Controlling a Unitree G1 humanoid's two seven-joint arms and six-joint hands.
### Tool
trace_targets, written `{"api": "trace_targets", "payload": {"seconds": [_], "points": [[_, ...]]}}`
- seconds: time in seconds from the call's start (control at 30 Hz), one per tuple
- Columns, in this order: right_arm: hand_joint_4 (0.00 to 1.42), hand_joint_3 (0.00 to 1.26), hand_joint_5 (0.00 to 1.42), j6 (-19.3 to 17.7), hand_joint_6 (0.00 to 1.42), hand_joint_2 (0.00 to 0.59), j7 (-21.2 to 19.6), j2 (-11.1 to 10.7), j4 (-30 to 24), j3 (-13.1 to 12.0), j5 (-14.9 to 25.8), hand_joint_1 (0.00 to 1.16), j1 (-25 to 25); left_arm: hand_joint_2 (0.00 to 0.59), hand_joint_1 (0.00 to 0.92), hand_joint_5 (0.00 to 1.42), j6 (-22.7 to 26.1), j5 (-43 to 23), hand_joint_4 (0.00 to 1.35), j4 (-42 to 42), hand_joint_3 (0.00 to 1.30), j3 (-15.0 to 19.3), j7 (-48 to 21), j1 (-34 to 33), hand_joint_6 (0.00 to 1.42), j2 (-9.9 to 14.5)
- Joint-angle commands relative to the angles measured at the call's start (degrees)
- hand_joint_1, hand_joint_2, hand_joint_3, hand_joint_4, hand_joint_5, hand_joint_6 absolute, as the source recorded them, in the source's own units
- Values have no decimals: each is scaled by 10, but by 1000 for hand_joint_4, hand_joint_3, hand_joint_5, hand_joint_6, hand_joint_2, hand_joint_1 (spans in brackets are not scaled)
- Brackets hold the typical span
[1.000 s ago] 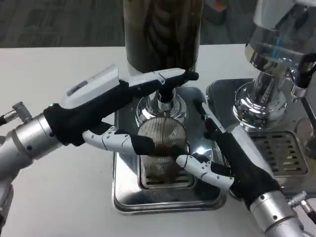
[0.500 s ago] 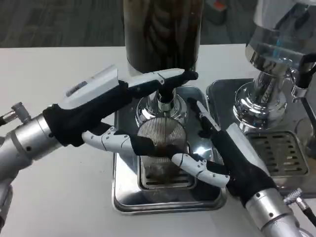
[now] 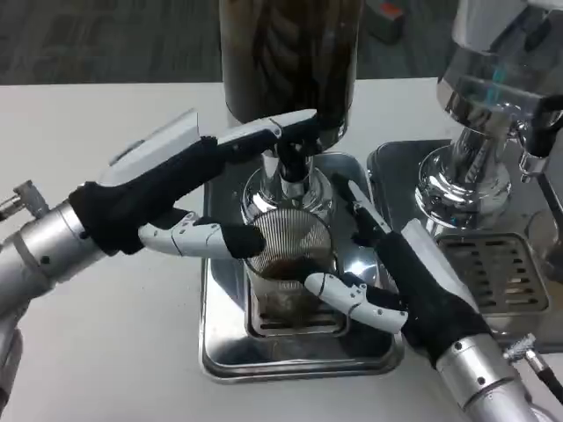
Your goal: Grasp the cup under the faucet to collect the drink, then remove the cup.
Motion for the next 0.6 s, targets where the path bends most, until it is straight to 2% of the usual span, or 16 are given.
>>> {"api": "trace_targets", "payload": {"seconds": [0.03,0.4,0.6], "points": [[33,5,26,-8,144,213,-2,0,7,0,4,426,-7,94,0,136,16,-29,89,0,120,6,-20,-2,266,-5],[0,0,26,-16,155,200,-3,2,17,0,5,445,-11,113,0,139,57,-91,97,-1,138,39,-55,-4,284,-25],[0,0,15,-28,145,182,-2,1,28,-1,12,459,-10,118,0,150,84,-123,119,7,172,75,-65,9,302,-30]]}}
